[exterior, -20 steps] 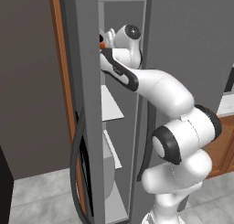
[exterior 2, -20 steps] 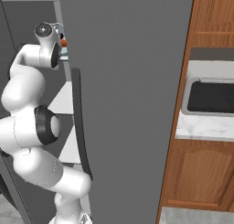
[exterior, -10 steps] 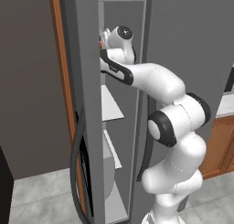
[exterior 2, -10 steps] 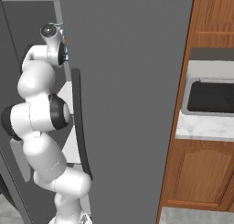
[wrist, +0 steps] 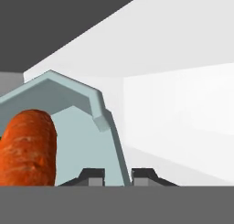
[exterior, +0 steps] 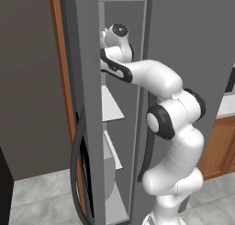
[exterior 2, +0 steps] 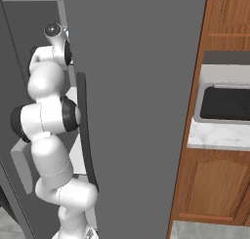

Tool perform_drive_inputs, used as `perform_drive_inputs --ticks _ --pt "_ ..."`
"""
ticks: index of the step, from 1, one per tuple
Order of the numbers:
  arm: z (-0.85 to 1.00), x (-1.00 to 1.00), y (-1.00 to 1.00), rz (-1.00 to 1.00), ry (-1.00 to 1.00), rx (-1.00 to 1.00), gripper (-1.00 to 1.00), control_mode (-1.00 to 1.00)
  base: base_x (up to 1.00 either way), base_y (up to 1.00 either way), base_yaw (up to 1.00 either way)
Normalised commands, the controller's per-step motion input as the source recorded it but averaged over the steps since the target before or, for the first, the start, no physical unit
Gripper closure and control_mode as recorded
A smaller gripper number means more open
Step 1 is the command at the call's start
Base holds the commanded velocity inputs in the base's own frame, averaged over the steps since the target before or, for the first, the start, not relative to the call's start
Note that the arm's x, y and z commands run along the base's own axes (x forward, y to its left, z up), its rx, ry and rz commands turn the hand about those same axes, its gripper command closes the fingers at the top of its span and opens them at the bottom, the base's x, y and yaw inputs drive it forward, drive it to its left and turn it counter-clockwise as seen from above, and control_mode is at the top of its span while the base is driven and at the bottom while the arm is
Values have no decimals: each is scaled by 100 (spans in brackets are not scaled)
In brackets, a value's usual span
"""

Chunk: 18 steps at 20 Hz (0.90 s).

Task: Take the eggplant and carrot out of the freezer and place them in the tupperware container on the counter. Then put the tupperware containing the vegetables back in the freezer.

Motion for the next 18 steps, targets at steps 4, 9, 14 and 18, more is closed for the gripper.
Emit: perform_drive_inputs --ticks 4,9,14,18 --pt "-18 36 1 -2 0 1 100 -100 0 0 0" --pt "-23 34 2 -3 0 2 -100 -100 0 0 0" --pt "-9 29 0 -2 0 5 -100 -100 0 0 0" --pt "0 3 0 0 -1 7 -100 -100 0 0 0"
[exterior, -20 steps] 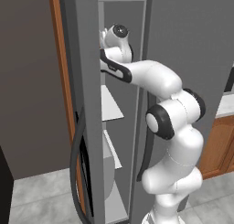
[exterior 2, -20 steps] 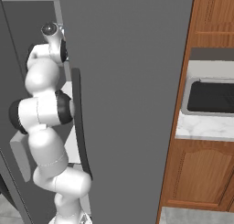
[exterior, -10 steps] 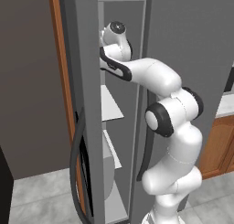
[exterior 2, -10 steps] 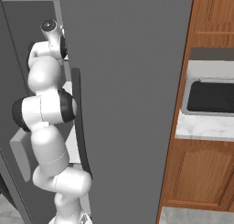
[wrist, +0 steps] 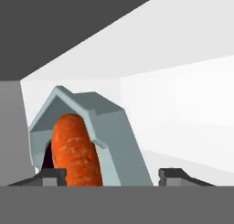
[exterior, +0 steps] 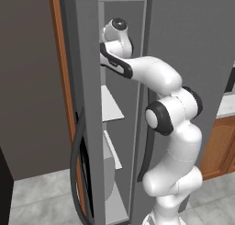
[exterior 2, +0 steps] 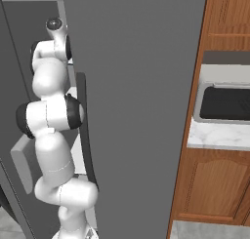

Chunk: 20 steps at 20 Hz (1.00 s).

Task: Take the eggplant and carrot out of the freezer and place them in the tupperware container on the counter. Then put the tupperware containing the vegetables back in the freezer.

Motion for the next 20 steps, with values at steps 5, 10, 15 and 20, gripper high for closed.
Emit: perform_drive_inputs --ticks 5,10,15,20 --pt "7 -12 0 0 -11 6 -100 -100 0 0 0" --pt "1 -39 0 0 -16 3 -100 -100 0 0 0" --pt "23 -94 -4 0 -18 4 -100 -100 0 0 0" --pt "45 -96 -25 0 -6 7 -100 -100 0 0 0"
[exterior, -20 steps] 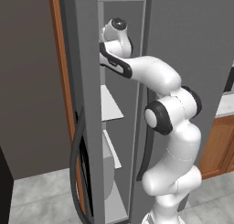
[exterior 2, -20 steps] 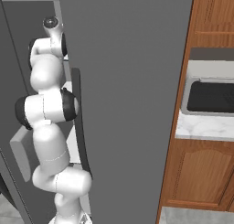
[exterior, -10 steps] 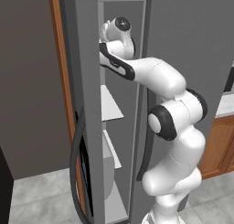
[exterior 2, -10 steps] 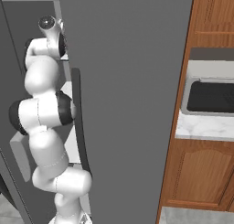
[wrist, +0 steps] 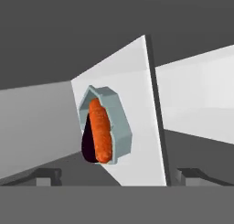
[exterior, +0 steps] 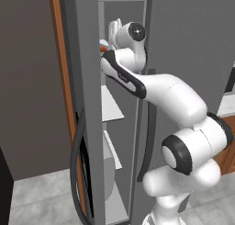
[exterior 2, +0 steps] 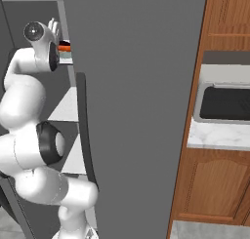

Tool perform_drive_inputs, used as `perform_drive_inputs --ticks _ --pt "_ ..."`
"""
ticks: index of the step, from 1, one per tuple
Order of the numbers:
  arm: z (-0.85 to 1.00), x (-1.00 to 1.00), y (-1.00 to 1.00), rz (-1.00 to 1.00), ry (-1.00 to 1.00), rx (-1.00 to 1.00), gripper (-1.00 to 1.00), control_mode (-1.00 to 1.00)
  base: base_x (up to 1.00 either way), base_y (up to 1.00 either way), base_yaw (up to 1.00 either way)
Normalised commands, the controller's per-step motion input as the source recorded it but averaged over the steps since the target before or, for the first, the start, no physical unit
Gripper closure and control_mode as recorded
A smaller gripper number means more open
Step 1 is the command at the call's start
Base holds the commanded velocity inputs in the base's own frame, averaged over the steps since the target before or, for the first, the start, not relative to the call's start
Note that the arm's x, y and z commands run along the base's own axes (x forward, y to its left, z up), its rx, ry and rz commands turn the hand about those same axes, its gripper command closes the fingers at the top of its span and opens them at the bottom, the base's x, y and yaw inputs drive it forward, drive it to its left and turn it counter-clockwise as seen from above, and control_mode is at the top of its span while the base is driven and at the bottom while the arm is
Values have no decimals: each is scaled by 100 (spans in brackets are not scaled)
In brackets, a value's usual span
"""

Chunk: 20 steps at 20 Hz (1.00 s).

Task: Take the eggplant and carrot out of the freezer and place them in the tupperware container on the counter. Then put the tupperware containing the vegetables back in the freezer.

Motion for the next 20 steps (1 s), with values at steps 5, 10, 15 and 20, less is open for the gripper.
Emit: perform_drive_inputs --ticks 5,10,15,20 --pt "45 -84 -49 0 0 11 -100 -100 0 0 0" --pt "33 -100 -47 2 0 5 -100 -100 0 0 0" --pt "13 -100 -42 5 -6 0 -100 -100 0 0 0" --pt "9 -100 -62 6 -7 0 -100 -100 0 0 0"
